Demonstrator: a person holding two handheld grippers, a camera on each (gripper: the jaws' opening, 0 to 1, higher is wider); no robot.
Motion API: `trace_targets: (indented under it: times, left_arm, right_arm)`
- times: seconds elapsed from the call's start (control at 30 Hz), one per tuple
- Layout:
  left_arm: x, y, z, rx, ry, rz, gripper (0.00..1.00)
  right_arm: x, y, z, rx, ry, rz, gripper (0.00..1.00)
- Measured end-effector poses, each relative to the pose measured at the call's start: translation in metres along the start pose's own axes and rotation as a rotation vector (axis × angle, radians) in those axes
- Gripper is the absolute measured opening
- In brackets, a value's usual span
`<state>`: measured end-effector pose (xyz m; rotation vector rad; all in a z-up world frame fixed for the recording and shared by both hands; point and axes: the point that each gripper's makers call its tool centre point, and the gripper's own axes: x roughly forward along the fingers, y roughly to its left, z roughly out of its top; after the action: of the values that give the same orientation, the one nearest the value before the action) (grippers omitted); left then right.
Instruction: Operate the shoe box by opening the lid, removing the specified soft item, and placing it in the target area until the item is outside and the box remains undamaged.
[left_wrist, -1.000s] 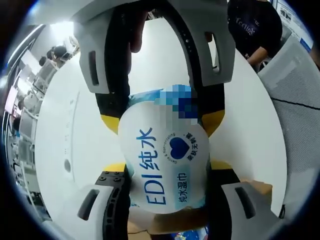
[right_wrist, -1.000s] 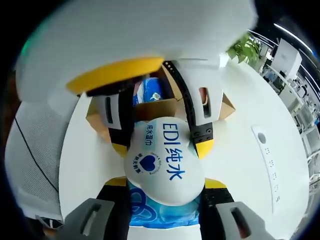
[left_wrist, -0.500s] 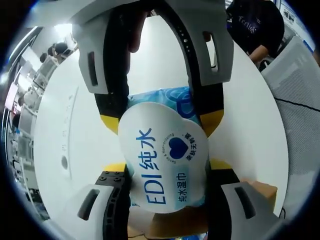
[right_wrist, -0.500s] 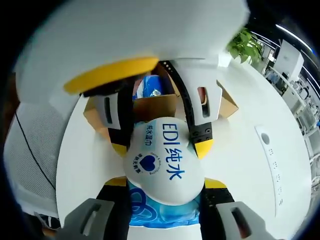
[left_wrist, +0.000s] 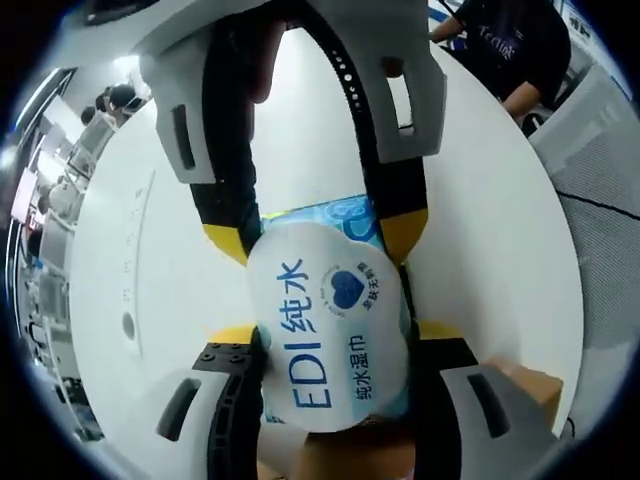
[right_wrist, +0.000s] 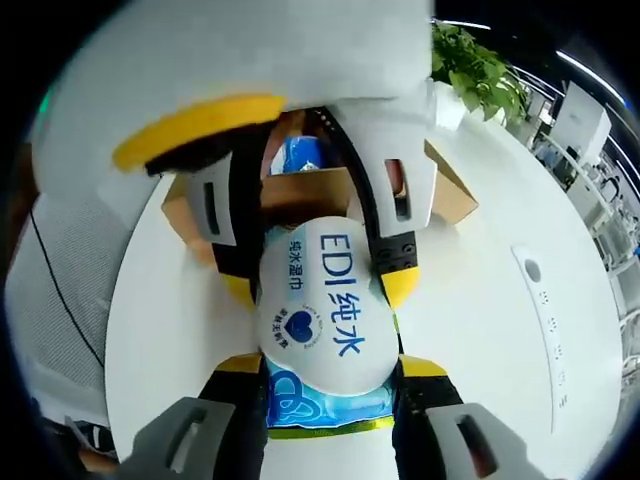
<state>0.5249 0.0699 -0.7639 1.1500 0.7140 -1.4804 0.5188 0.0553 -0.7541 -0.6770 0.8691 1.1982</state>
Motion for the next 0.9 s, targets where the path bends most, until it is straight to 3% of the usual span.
trace_targets:
  times: [0.5, 0.77, 0.9]
  left_arm:
    - [-0.007, -0.002, -0.001, 0.005, 0.003, 0.013, 0.56]
    - [-0.025, -0.001, 0.001, 0.018, -0.005, 0.023, 0.52]
    - [-0.038, 0.001, 0.001, 0.014, -0.02, 0.046, 0.55]
  right_arm:
    - [-0.003, 0.002, 0.003, 0.001, 0.002, -0.029, 0.46]
    - [-0.013, 0.003, 0.009, 0.018, -0.006, -0.058, 0.45]
    - [-0.024, 0.005, 0.014, 0.039, -0.022, -0.083, 0.46]
